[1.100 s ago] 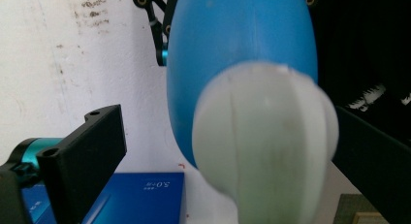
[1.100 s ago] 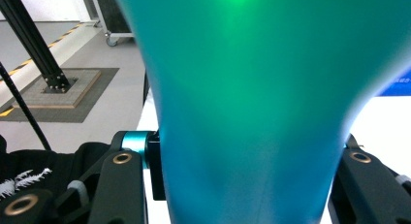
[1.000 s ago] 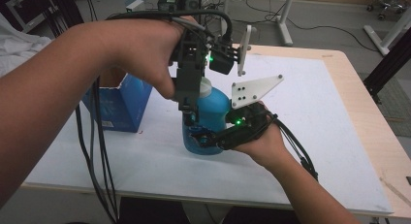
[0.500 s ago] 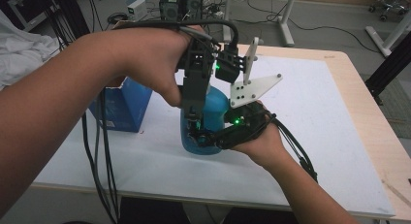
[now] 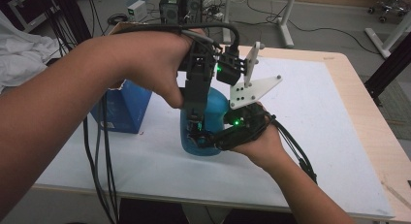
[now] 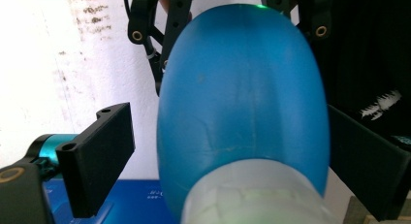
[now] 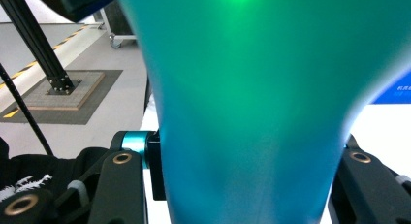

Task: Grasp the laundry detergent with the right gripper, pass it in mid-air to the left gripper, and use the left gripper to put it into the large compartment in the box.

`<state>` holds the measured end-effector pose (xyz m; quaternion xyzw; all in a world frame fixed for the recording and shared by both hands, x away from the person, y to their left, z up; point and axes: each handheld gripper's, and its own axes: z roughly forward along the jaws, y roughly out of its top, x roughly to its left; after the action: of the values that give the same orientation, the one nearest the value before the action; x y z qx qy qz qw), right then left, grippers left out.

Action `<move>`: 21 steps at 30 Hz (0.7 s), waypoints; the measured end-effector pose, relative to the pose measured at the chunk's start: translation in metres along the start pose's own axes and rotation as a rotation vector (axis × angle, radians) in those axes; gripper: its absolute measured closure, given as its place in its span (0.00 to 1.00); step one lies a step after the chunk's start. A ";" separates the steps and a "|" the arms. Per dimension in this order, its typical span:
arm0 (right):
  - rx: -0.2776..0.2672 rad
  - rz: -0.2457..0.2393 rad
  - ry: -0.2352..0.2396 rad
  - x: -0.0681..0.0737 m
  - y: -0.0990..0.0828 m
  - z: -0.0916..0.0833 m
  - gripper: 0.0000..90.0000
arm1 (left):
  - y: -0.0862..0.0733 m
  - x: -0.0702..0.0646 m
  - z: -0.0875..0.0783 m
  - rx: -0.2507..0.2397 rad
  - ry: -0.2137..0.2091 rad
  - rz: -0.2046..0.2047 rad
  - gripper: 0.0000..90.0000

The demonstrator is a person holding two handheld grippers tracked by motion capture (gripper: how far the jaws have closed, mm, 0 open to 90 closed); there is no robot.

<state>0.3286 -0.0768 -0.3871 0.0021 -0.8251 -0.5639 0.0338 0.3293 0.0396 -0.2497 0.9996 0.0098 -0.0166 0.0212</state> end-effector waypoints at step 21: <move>-0.007 0.003 -0.008 0.000 0.000 0.000 0.51 | 0.002 0.001 0.001 0.014 0.010 0.009 0.19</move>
<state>0.3287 -0.0767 -0.3874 -0.0013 -0.8234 -0.5666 0.0312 0.3300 0.0376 -0.2503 0.9998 0.0054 -0.0115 0.0143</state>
